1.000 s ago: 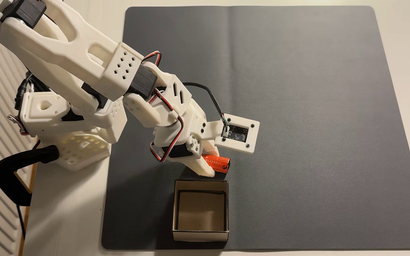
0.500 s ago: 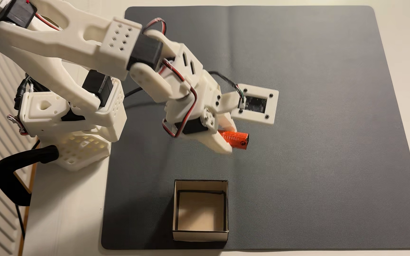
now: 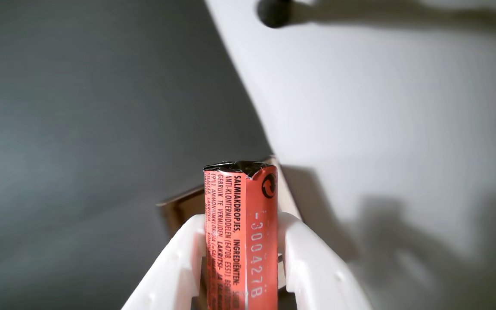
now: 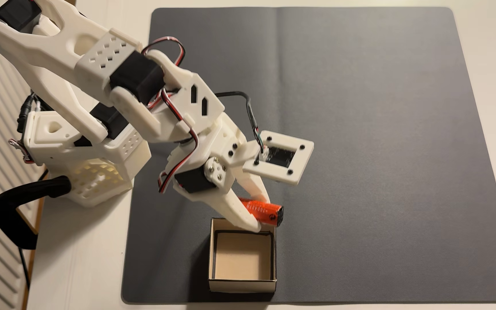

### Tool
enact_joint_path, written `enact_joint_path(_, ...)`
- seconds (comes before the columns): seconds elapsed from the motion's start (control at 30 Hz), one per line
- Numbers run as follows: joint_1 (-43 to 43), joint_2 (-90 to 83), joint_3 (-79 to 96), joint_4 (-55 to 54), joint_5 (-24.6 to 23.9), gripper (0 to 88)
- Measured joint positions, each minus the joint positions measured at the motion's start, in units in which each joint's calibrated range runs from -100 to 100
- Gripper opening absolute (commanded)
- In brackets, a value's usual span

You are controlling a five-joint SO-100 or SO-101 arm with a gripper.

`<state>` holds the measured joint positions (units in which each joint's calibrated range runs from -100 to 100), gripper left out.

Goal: Pick the red object and place it in the box

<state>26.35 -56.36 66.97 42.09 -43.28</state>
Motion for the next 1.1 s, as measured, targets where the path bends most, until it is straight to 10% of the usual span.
enact_joint_path(1.1, -4.1, -4.3, 8.2, -2.5, -4.4, 18.8)
